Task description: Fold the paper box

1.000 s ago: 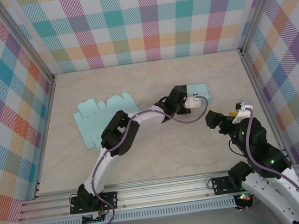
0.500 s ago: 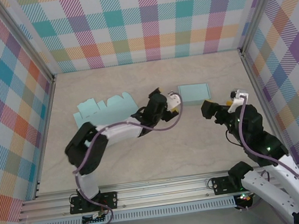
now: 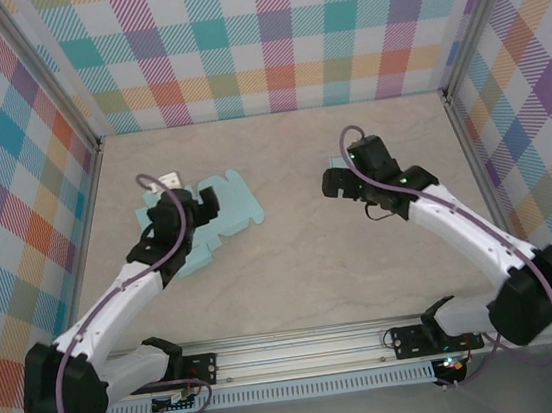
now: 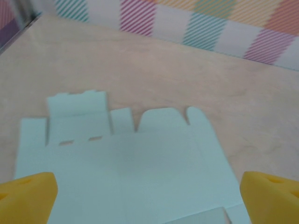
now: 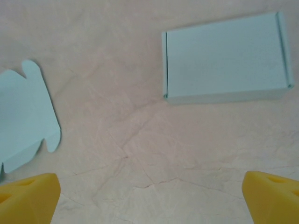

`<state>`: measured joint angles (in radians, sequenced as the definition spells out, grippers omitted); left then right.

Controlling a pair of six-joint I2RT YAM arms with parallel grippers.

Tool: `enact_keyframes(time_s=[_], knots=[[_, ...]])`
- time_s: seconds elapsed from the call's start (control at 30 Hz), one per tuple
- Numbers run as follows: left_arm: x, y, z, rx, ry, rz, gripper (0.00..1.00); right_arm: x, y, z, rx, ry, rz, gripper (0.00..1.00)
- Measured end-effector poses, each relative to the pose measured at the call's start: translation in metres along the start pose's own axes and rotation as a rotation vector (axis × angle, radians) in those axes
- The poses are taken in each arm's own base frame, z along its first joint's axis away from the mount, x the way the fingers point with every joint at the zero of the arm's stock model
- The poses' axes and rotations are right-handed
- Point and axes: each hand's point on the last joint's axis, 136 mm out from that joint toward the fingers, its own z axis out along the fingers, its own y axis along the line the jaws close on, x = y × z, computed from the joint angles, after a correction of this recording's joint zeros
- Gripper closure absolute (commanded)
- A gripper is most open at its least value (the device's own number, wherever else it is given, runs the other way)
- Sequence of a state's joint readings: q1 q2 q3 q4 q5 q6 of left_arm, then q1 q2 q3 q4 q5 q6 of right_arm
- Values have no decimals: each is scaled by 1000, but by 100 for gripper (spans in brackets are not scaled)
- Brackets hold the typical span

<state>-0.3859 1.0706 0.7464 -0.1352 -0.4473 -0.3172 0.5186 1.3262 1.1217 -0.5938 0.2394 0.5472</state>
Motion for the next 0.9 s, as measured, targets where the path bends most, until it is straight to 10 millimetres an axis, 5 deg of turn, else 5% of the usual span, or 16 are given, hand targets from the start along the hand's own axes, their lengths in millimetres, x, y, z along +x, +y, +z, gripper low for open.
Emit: enact_keyframes(time_s=[0.23, 0.4, 0.57, 0.73, 0.9], knots=[[15, 108, 10, -256, 119, -208, 0, 28, 10, 29, 33, 146, 6, 0], [49, 151, 42, -335, 295, -290, 0, 37, 7, 29, 57, 181, 28, 0], [77, 161, 78, -309, 451, -341, 0, 38, 3, 26, 74, 172, 69, 0], [93, 156, 90, -276, 519, -360, 2, 36, 1, 12, 46, 133, 64, 0], [105, 147, 101, -219, 559, -382, 14, 43, -5, 11, 31, 108, 34, 0]])
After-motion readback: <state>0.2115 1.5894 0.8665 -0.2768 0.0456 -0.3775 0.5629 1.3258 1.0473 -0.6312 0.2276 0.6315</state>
